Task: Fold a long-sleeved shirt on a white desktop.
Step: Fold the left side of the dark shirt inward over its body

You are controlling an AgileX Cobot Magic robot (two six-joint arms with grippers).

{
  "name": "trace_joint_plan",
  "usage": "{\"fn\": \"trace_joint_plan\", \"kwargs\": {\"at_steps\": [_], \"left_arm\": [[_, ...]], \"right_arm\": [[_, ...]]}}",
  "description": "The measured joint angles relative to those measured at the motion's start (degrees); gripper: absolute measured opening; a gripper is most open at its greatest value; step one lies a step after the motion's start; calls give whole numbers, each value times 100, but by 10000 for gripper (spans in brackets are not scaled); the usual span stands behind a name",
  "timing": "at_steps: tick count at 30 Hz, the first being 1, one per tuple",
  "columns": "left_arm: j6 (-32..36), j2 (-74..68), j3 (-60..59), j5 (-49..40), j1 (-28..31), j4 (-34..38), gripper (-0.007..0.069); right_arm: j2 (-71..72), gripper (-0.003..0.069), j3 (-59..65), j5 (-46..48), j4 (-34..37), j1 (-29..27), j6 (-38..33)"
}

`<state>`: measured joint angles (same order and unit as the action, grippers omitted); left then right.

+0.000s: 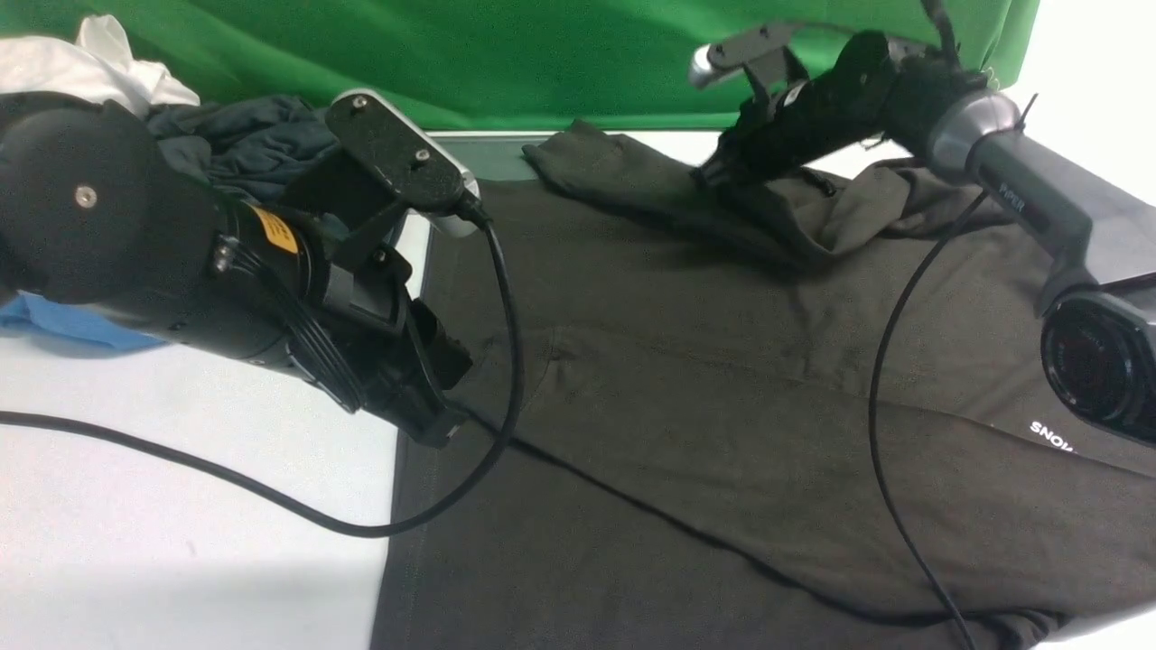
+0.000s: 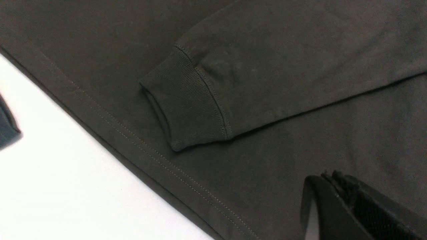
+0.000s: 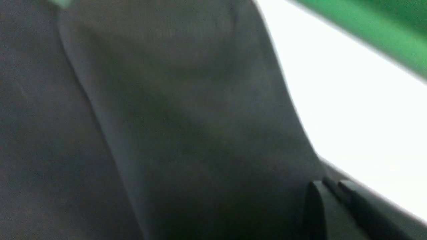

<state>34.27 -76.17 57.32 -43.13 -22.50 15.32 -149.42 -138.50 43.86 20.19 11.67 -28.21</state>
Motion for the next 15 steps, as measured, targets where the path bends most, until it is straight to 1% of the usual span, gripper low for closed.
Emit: {"fn": "trace_joint_plan", "kwargs": {"at_steps": [3, 8, 14, 15], "left_arm": [[0, 0, 0, 0, 0, 0, 18], [0, 0, 0, -24, 0, 0, 18], [0, 0, 0, -24, 0, -13, 18], [0, 0, 0, -24, 0, -33, 18]], "right_arm": [[62, 42, -66, 47, 6, 0, 0], [56, 41, -66, 431, 45, 0, 0], [66, 41, -333, 967, 393, 0, -26], [99, 41, -432, 1221, 540, 0, -107]]}}
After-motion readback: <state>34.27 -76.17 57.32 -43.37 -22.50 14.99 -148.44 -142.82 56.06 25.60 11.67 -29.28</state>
